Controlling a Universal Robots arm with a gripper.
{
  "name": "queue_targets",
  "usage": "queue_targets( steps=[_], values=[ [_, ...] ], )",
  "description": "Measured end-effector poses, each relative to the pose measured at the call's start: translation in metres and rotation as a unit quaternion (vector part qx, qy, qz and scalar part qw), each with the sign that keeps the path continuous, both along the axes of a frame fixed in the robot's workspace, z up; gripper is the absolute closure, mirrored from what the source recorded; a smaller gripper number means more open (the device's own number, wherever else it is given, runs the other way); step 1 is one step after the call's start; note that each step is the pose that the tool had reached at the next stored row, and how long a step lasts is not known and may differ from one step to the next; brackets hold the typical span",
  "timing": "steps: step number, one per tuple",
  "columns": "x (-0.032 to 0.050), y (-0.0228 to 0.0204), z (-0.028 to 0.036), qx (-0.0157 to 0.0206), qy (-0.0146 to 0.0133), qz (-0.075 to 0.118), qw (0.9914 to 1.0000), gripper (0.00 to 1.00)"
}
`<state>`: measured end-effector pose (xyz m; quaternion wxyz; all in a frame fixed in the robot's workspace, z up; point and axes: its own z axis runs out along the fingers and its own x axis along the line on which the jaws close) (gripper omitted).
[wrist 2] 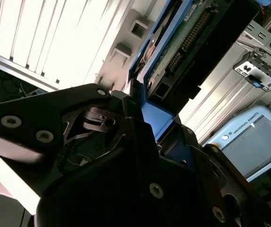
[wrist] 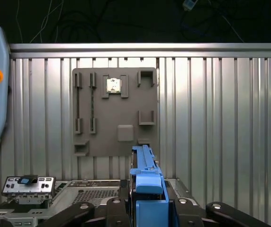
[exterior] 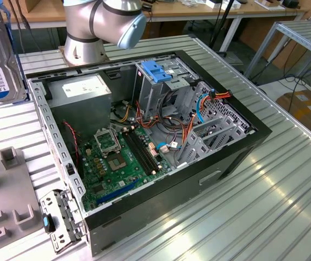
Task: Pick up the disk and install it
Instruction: 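Pick up the disk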
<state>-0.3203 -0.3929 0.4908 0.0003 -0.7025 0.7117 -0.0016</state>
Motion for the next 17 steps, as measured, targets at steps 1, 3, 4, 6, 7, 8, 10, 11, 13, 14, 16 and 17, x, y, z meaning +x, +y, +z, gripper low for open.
queue_targets(
  steps=[1, 3, 4, 6, 7, 8, 10, 11, 13, 14, 16, 17],
  values=[
    [0.0023, 0.0000, 0.0000, 0.0000, 0.0000, 0.000, 1.00000, 0.63],
    [0.0101, 0.0000, 0.0000, 0.0000, 0.0000, 0.000, 1.00000, 0.63],
    [0.0126, 0.0000, 0.0000, 0.0000, 0.0000, 0.000, 1.00000, 0.63],
    [0.0168, 0.0000, 0.0000, 0.0000, 0.0000, 0.000, 1.00000, 0.63],
    [0.0191, 0.0000, 0.0000, 0.0000, 0.0000, 0.000, 1.00000, 0.63],
    [0.0225, 0.0000, 0.0000, 0.0000, 0.0000, 0.000, 1.00000, 0.63],
    [0.0273, 0.0000, 0.0000, 0.0000, 0.0000, 0.000, 1.00000, 0.63],
    [0.0300, 0.0000, 0.0000, 0.0000, 0.0001, 0.000, 1.00000, 0.63],
    [0.0349, 0.0000, 0.0000, 0.0000, 0.0000, 0.000, 1.00000, 0.63],
    [0.0372, 0.0000, 0.0000, 0.0000, 0.0000, 0.000, 1.00000, 0.63],
    [0.0416, 0.0000, 0.0000, 0.0000, 0.0001, 0.000, 1.00000, 0.63],
    [0.0442, 0.0000, 0.0000, 0.0000, 0.0000, 0.000, 1.00000, 0.63]
  ],
)
